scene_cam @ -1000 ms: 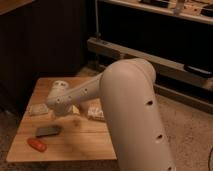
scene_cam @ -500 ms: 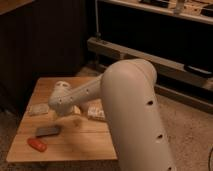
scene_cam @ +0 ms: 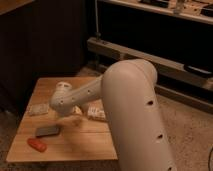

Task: Place the eraser in the ceramic cup

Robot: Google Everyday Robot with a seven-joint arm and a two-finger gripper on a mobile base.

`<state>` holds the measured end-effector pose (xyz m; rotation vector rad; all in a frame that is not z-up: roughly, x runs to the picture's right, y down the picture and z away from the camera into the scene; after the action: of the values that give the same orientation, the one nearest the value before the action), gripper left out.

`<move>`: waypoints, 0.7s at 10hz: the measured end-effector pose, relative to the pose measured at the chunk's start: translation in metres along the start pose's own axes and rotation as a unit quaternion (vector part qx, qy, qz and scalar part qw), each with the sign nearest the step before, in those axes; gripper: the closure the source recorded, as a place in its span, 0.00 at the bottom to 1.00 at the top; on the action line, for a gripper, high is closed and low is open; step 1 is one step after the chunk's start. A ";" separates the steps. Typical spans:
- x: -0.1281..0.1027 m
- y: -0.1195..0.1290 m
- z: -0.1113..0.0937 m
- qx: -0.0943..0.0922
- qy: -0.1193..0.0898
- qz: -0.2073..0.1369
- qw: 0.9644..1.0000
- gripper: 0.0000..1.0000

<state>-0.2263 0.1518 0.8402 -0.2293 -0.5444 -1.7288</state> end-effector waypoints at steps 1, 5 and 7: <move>0.001 -0.005 -0.004 -0.007 -0.001 -0.017 1.000 0.20; 0.000 -0.041 -0.010 0.003 -0.039 -0.107 0.993 0.20; -0.001 -0.053 -0.010 0.057 -0.052 -0.150 0.986 0.20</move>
<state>-0.2753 0.1549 0.8186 -0.1626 -0.7858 -1.9767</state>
